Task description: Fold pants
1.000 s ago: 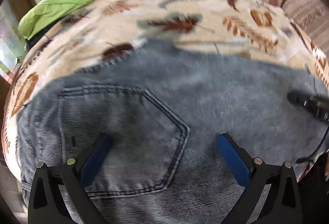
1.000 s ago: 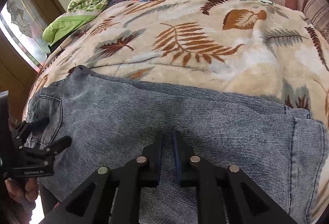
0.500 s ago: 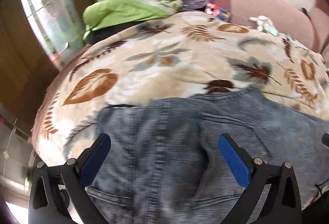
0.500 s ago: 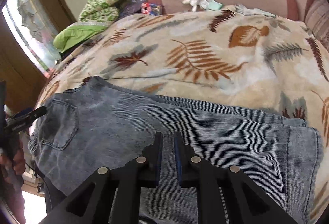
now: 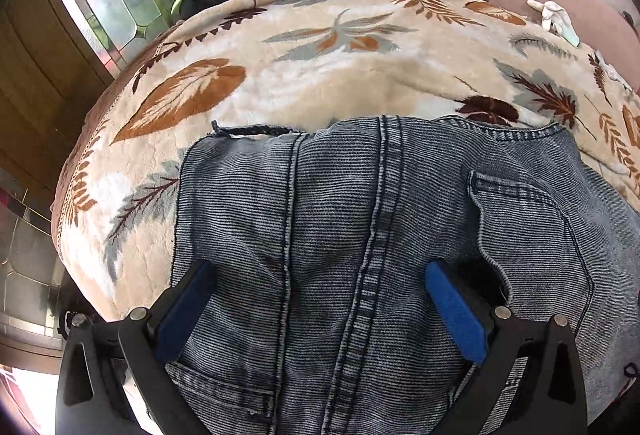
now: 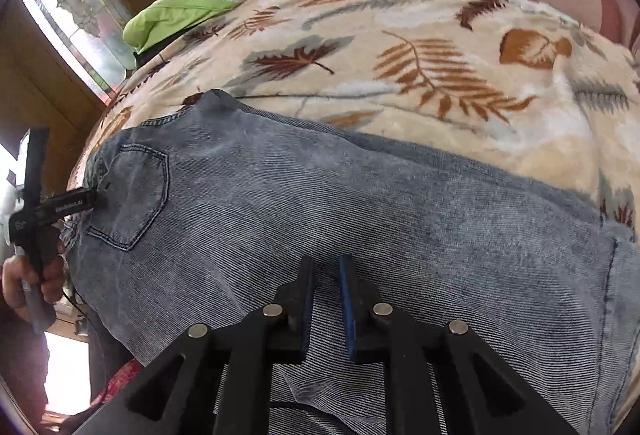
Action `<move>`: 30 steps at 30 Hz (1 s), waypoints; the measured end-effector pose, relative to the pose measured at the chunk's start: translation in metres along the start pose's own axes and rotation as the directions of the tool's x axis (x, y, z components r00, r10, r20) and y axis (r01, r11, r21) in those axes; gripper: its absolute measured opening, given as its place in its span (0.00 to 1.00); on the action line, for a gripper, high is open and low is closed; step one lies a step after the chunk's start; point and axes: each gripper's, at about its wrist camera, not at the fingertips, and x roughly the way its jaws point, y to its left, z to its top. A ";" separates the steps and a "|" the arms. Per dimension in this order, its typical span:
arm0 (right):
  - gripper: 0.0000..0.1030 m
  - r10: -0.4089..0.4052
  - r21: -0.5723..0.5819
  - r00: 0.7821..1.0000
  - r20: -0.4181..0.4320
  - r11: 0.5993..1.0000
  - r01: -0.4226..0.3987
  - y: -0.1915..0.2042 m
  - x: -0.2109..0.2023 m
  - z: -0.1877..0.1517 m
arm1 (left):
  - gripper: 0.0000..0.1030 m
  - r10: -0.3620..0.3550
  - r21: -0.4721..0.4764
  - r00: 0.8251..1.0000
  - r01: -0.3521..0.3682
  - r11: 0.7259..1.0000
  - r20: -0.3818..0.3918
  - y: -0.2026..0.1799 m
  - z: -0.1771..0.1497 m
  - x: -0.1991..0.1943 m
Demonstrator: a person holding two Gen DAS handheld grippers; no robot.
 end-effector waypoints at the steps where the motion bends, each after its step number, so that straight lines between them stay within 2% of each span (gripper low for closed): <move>1: 0.15 0.012 0.015 1.000 -0.004 1.000 -0.012 -0.002 0.001 0.000 | 1.00 0.004 0.009 1.000 -0.004 1.000 -0.001 -0.001 0.000 0.001; 4: 0.15 0.029 0.029 0.999 -0.015 0.999 -0.029 -0.005 0.003 0.001 | 1.00 0.006 0.018 1.000 -0.006 1.000 0.002 -0.002 0.000 0.003; 8: 0.15 0.004 -0.001 1.000 -0.011 1.000 -0.004 0.000 0.003 0.001 | 1.00 -0.004 0.012 1.000 0.004 1.000 0.000 0.000 0.000 0.005; 15: 0.15 0.006 -0.011 1.000 -0.001 1.000 -0.006 0.000 0.002 0.000 | 1.00 0.005 -0.012 0.999 -0.006 1.000 -0.048 0.000 0.006 0.003; 17: 0.15 0.005 -0.012 1.000 0.003 1.000 -0.005 -0.001 0.001 -0.001 | 1.00 0.023 -0.014 1.000 -0.024 1.000 -0.015 -0.001 0.008 -0.007; 19: 0.15 -0.004 -0.007 1.000 0.004 1.000 0.004 -0.001 -0.001 -0.001 | 1.00 0.058 -0.011 0.996 -0.057 0.998 0.073 -0.004 0.010 -0.027; 21: 0.15 -0.027 -0.002 0.999 0.021 1.000 0.027 -0.002 -0.006 -0.001 | 1.00 0.064 0.001 0.984 -0.065 0.998 0.164 -0.009 0.013 -0.051; 25: 0.15 -0.076 0.025 0.990 0.119 0.997 0.073 -0.009 -0.025 0.002 | 1.00 0.005 0.075 0.967 -0.025 0.997 0.255 -0.033 0.014 -0.085; 28: 0.15 -0.081 0.063 0.981 0.176 0.995 0.071 -0.016 -0.038 0.003 | 1.00 -0.064 0.152 0.961 0.023 0.988 0.269 -0.060 0.010 -0.098; 30: 0.15 -0.101 0.072 0.979 0.179 0.993 0.089 -0.020 -0.041 0.003 | 1.00 -0.112 0.209 0.959 0.057 0.976 0.260 -0.082 0.005 -0.102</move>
